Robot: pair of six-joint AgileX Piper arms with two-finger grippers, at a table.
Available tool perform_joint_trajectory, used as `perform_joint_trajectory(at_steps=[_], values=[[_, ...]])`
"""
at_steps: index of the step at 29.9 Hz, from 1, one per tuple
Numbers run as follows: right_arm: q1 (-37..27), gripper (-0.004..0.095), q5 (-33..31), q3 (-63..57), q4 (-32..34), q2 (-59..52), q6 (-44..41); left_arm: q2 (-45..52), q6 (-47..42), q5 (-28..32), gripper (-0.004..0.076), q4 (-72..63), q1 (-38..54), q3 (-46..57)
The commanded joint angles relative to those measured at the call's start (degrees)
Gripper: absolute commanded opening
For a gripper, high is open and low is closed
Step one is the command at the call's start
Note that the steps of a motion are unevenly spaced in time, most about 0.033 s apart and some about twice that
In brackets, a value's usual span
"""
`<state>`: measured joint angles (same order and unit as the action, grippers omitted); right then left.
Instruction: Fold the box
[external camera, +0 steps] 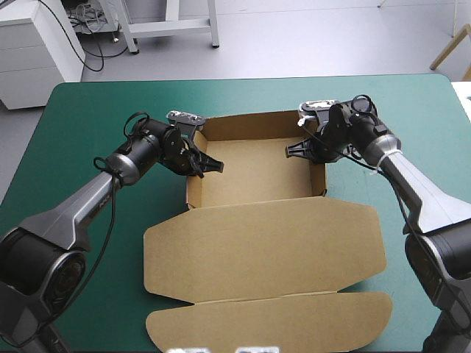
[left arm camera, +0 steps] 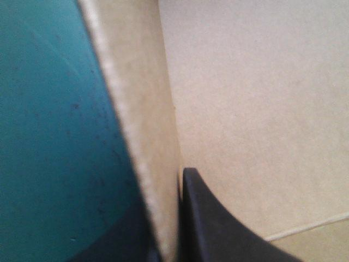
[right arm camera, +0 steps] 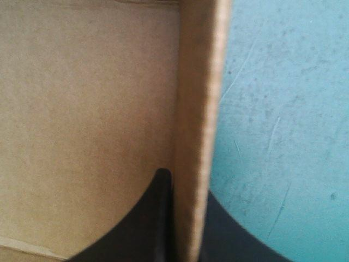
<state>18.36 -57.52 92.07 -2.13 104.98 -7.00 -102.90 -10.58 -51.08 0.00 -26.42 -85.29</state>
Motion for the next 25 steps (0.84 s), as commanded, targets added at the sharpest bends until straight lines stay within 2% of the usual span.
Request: perform_joint_trajectory(at_steps=[1, 9, 13, 15, 17, 20, 22, 25], values=[[0.46, -0.0019, 0.01, 1.44, -4.22, -2.49, 3.99, 2.35, 4.86, 1.74, -0.0009, 0.78, -0.88, -2.04], [0.46, -0.0018, -1.8, 1.09, -5.13, -1.06, 4.93, 2.35, 5.8, -0.82, 0.0004, 0.44, -0.35, -2.04], [0.46, 0.0016, -2.26, 1.09, -5.81, -0.01, 5.69, 2.35, 5.89, -1.68, 0.0118, 0.0, -0.08, -2.04], [0.46, 0.0076, -2.26, 1.09, -5.81, 0.11, 6.0, 2.35, 5.93, -1.66, 0.0216, 0.0, 0.02, -2.04], [0.46, 0.0174, -2.14, 1.09, -5.81, 0.22, 6.1, 2.35, 6.02, -2.13, 0.0316, 0.0, 0.14, -2.04], [0.46, 0.0349, -2.25, 1.09, -5.81, 0.22, 7.32, 2.35, 5.85, -2.53, 0.0422, 0.0, 0.24, -2.04], [0.46, 0.0489, -2.61, 1.09, -5.81, 0.22, 7.75, 2.45, 5.68, -2.68, 0.0454, 0.0, 0.24, -2.09], [0.46, 0.0663, -2.89, 1.09, -5.88, 0.22, 9.08, 2.69, 5.68, -2.68, 0.0458, -1.43, 0.24, -2.26]])
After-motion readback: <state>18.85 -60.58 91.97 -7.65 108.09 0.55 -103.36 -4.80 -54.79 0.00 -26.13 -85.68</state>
